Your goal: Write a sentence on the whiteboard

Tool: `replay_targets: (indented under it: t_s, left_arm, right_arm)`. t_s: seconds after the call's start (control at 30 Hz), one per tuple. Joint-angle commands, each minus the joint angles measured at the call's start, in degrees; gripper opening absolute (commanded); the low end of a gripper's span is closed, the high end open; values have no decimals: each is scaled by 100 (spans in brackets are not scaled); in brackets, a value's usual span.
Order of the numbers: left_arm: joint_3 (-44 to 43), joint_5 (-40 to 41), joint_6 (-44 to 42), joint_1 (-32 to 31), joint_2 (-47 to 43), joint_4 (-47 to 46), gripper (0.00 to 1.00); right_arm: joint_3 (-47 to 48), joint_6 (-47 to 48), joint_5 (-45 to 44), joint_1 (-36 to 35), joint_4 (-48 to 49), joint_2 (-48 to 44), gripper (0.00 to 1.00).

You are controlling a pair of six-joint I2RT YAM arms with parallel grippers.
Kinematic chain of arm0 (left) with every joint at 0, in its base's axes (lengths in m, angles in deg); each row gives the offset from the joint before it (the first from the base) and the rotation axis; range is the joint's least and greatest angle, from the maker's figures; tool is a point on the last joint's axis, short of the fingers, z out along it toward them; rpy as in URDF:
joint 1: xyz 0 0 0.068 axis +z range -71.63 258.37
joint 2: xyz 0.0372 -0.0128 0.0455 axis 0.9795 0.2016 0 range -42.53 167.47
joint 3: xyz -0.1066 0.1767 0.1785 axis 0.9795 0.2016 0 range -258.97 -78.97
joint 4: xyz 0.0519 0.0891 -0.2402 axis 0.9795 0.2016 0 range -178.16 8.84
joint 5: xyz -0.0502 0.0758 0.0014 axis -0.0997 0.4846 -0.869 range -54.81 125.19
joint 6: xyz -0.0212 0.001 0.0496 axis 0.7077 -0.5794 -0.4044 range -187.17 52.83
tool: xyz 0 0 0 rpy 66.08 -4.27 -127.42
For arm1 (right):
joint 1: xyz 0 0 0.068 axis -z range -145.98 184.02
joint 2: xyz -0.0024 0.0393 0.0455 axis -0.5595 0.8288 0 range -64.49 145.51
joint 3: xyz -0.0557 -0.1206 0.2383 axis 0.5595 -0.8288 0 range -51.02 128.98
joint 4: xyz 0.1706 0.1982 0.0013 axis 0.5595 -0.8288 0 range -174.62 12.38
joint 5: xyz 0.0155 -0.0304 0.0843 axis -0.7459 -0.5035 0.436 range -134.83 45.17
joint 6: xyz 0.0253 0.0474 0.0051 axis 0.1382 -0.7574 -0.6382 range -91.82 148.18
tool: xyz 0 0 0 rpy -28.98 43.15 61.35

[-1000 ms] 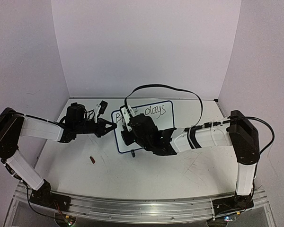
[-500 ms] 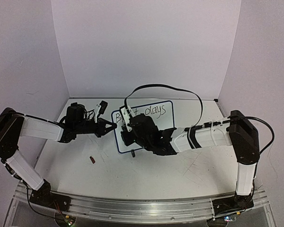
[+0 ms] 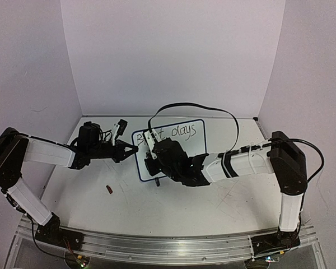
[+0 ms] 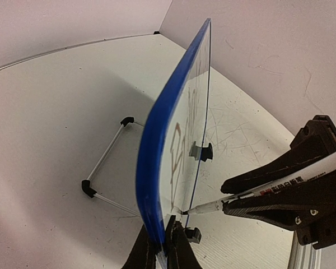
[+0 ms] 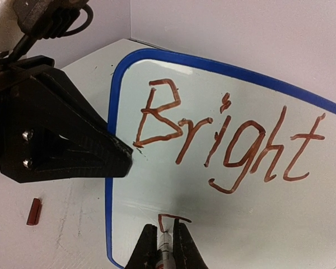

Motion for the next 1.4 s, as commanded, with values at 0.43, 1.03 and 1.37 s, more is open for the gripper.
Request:
replay_targets:
  t_s: [0.43,1.03,1.37]
  left_arm:
    - [17,765,-341,97,-119,-105,0]
    - [-11,671,-367,98,-44,-105,0]
    - [-11,661,-374,104,-37,-104,0]
  right_arm:
    - [38,158,-685,84,402,-187,0]
    - [83,240,-665,164,480,-251,0]
    - [71,165,-515,167,483,-161,0]
